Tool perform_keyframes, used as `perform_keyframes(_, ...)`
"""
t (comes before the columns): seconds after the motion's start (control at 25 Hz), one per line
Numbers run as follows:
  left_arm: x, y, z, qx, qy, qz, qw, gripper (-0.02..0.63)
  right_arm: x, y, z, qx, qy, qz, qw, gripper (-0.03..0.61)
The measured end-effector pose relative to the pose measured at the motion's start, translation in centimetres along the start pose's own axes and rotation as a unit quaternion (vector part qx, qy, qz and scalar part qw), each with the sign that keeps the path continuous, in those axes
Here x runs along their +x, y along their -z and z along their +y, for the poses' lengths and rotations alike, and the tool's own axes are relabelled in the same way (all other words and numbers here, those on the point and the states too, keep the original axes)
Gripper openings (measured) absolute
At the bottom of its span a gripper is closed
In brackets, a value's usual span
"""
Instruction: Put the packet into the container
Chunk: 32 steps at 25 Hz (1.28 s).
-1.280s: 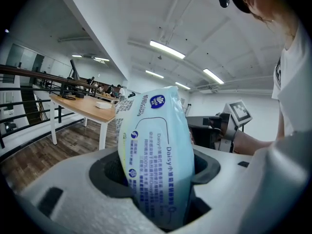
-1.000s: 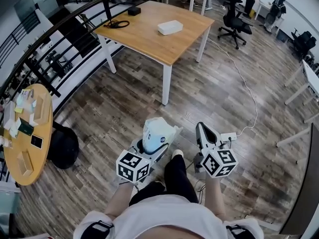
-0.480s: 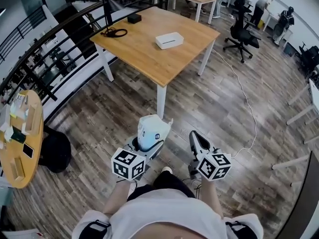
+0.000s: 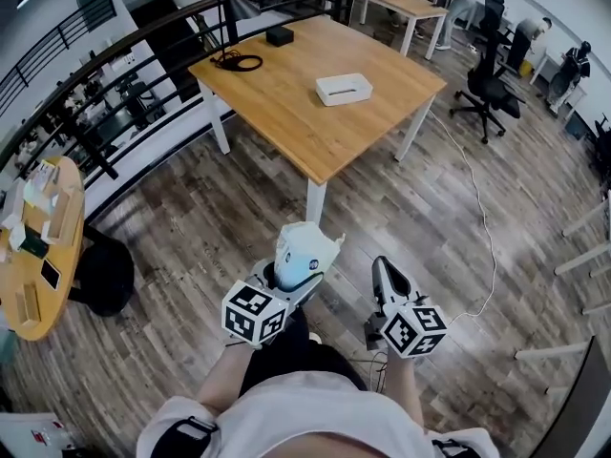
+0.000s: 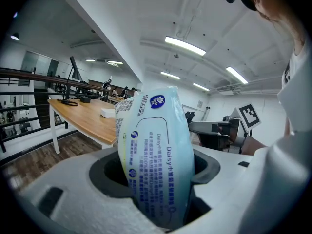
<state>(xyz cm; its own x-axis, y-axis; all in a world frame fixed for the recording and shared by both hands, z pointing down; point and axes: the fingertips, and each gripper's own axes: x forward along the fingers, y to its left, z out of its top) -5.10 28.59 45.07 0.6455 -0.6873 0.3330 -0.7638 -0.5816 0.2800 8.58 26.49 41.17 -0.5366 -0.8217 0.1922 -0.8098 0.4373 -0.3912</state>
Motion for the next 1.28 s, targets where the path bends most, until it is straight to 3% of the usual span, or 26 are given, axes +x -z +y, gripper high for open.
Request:
perform_keyframes(0.2, 2.3, -1.0, 1.0, 0.004, 0.008, 0.005, 0.9999, 0.302, 0.3, -0.3, -0.5, -0.014, -0.013, -0.005, 1.000, 0.011)
perform_keyframes(0.56, 8.7, -3.4, 3.3, 0.016, 0.025, 0.021, 0.9994, 0.302, 3.8, -2.0, -5.0, 0.004, 0.012, -0.010, 1.000, 0.011)
perform_keyframes(0.8, 13.8, -6.5, 6.9, 0.000, 0.020, 0.018, 0.9996, 0.302, 9.3, -4.6, -8.4, 0.016, 0.004, 0.000, 1.000, 0.011)
perform_keyframes(1.08, 19.4, -10.8, 10.9, -0.008, 0.015, 0.018, 0.9997, 0.302, 17.0, -10.0, -13.2, -0.008, -0.003, -0.001, 1.000, 0.011)
perform_keyframes(1.28, 23.6, -13.6, 14.6, -0.011, 0.006, 0.022, 0.9997, 0.302, 23.7, -13.2, -16.1, 0.002, -0.038, -0.011, 0.999, 0.011)
